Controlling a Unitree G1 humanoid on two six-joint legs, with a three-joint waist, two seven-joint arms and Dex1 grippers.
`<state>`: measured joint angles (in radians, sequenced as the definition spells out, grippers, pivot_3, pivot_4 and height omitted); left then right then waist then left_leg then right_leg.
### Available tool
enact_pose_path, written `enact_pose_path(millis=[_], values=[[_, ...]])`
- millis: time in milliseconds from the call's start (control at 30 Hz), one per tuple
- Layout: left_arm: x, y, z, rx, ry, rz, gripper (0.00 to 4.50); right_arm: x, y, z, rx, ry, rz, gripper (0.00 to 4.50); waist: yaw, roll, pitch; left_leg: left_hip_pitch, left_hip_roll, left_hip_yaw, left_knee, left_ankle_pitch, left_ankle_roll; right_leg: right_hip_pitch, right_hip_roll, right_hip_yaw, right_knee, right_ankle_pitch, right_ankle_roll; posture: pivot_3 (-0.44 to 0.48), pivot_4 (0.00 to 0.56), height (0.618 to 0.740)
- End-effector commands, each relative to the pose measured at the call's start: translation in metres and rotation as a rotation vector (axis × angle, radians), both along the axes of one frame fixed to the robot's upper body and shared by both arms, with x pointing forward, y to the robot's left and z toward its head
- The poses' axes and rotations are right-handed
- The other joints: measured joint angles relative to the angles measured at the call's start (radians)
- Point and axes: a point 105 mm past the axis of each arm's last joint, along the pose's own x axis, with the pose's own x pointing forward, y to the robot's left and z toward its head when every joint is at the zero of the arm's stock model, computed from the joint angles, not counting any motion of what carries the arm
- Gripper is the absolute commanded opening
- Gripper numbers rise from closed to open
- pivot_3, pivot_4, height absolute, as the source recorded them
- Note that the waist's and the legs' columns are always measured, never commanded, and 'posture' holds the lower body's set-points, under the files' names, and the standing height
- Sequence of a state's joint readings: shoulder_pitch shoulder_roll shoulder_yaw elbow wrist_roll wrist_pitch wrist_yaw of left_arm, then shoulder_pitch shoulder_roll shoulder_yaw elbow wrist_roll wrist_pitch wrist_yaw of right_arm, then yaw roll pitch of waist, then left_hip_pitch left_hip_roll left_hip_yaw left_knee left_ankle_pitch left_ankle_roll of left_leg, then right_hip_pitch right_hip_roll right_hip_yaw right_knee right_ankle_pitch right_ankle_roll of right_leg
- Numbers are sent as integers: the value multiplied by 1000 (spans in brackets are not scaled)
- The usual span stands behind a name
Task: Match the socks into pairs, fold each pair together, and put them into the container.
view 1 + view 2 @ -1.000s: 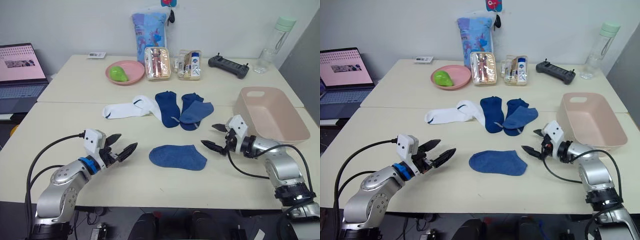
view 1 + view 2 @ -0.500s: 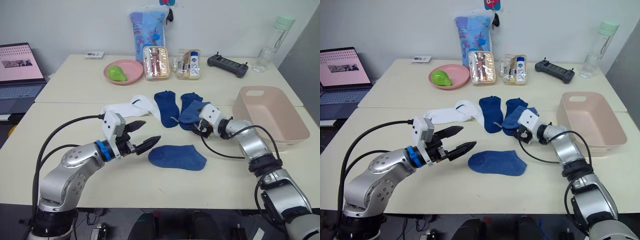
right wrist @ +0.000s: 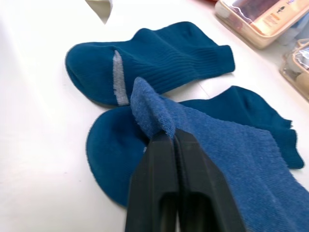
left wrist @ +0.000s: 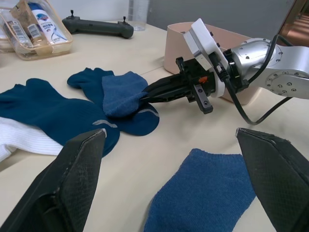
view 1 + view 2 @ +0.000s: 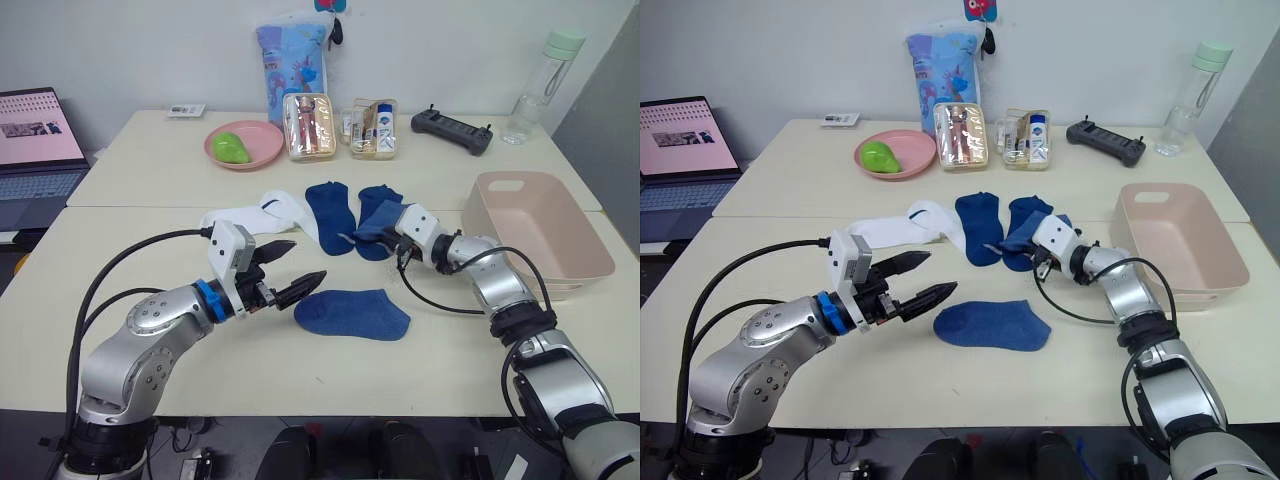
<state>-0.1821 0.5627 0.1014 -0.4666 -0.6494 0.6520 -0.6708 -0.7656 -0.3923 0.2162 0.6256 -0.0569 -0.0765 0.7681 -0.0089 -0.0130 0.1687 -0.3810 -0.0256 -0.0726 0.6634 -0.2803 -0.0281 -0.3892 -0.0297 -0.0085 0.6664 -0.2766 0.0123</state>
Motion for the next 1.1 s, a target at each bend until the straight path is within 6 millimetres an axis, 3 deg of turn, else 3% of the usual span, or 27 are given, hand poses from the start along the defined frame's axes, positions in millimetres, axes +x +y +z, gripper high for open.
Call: enact_pose_path(millis=[33,200,367,633,1033,1100], values=[[-5,-1,1,-6,20,-21,4500,-7,5,20,51,-32,57,60,0,0,0,0,0,0,0,0,0,0,0,0,0,0,0,0,150,740],[-4,15,-14,-83,190,51,4500,-45,22,22,39,22,246,60,1,0,0,0,0,-1,0,-2,3,0,0,0,0,0,0,0,150,740],[-4,23,-22,-222,307,90,4500,-82,46,18,-98,-39,443,60,1,0,0,1,0,-1,1,-2,4,0,0,-1,1,0,0,0,150,740],[-7,6,-34,-219,386,65,4500,-102,65,14,-78,-16,537,60,3,0,0,1,0,-1,1,-2,3,0,0,-1,2,0,0,0,150,740],[2,-15,-44,-213,406,42,4500,-105,69,15,-77,-17,551,60,4,0,0,1,0,-2,1,0,-1,0,0,-1,4,0,0,0,150,740],[5,-17,-45,-215,407,42,4130,-106,69,15,-77,-17,552,0,4,0,0,1,0,-2,1,0,-1,0,0,-1,4,0,0,0,150,740]])
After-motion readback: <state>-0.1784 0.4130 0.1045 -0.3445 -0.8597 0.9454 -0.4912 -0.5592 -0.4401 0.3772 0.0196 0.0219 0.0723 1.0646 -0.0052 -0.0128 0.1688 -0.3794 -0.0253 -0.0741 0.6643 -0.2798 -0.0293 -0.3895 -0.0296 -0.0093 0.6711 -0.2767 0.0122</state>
